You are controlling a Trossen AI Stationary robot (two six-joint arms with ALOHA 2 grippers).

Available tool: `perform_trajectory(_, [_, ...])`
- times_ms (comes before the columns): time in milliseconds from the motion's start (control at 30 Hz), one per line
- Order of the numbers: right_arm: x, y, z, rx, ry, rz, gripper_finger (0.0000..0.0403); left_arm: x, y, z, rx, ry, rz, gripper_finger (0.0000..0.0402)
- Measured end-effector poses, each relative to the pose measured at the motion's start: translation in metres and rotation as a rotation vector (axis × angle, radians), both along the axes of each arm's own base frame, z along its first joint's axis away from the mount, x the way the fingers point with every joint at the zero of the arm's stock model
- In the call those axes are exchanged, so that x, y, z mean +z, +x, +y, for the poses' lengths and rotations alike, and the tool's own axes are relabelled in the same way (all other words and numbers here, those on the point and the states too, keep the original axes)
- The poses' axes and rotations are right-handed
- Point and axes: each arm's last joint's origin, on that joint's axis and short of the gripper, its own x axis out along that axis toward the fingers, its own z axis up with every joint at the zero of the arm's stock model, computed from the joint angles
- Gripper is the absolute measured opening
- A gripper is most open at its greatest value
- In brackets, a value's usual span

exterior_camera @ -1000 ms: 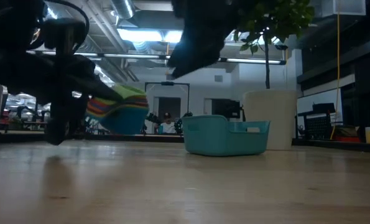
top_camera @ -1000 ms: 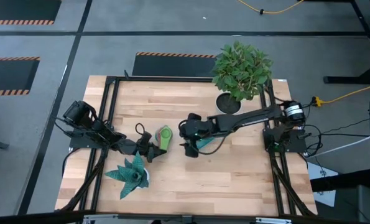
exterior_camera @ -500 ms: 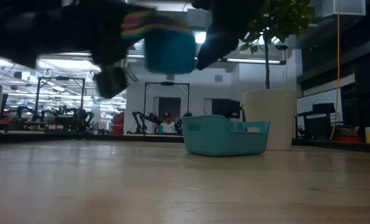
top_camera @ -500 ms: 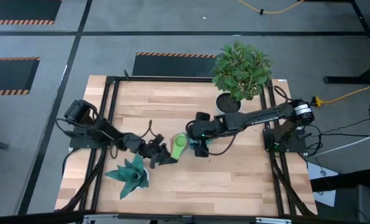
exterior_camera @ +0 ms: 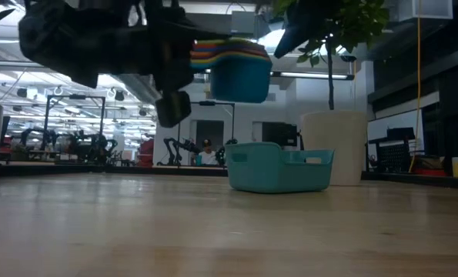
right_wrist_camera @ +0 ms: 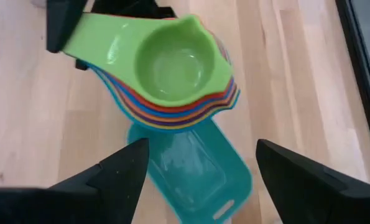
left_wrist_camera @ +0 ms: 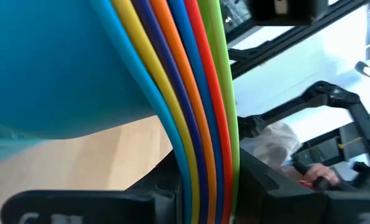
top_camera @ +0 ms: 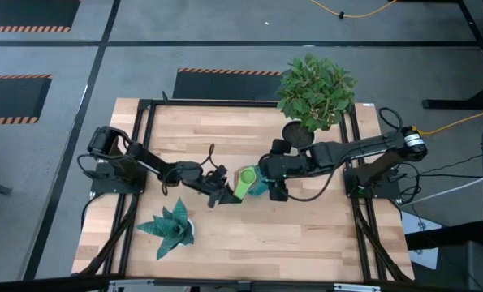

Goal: Nest measuring cups in basket
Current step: Put the stacked measuring cups into the green bin

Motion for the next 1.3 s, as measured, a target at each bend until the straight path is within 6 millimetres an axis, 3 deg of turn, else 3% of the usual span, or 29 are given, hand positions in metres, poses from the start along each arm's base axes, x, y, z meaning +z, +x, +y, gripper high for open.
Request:
perform_trajectory(533, [-0.003, -0.002, -0.002, -0.033, -0.065, 0.03, 0.03, -0.021, 0.041, 0.013, -0.077, 0.017, 0.066, 0.0081])
perform_trajectory(867, [-0.013, 0.016, -0.001, 0.015, -0.095, -0.009, 0.03, -0.029, 0.04, 0.027, -0.082, -0.013, 0.163, 0.0081])
perform_trajectory(1300, [-0.049, 0.039, -0.007, 0.0, -0.113, 0.074, 0.03, -0.033, 0.039, 0.033, -0.106, -0.046, 0.212, 0.0081])
